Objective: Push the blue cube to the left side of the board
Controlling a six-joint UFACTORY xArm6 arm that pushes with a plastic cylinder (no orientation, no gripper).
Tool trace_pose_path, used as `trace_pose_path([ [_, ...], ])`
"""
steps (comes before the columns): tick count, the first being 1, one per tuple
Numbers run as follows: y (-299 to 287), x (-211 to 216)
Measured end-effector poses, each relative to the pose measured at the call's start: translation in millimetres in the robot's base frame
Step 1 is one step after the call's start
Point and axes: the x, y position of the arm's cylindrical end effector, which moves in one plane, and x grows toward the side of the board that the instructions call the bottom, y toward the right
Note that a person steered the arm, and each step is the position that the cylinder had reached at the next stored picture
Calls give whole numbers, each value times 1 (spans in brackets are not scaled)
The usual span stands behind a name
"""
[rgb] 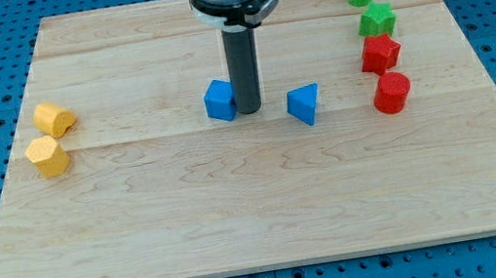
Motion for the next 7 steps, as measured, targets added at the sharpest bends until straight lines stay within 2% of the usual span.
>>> trace_pose_path([
  [3, 7, 0],
  [7, 45, 0],
])
